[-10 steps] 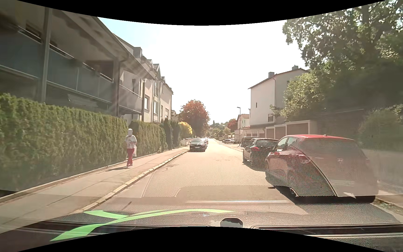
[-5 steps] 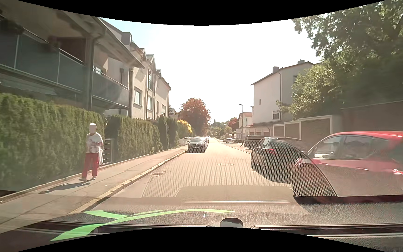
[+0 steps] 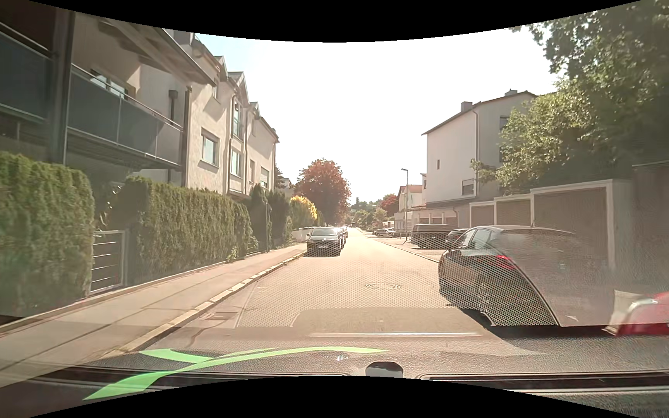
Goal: Follow the waypoints while adhering to traffic rules and regulations
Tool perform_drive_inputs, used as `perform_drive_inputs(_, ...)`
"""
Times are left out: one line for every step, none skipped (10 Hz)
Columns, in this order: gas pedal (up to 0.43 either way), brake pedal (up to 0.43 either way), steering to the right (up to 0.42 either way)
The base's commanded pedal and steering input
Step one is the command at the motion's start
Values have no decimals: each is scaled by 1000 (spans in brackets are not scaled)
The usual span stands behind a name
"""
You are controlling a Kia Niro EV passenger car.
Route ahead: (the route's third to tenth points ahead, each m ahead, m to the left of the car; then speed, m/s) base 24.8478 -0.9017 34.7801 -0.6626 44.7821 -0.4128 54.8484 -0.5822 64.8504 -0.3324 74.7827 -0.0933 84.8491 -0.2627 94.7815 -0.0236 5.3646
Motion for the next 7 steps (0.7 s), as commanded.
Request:
perform_drive_inputs(98,0,-3)
perform_drive_inputs(98,0,1)
perform_drive_inputs(98,0,5)
perform_drive_inputs(98,0,9)
perform_drive_inputs(98,0,10)
perform_drive_inputs(98,0,12)
perform_drive_inputs(98,0,18)
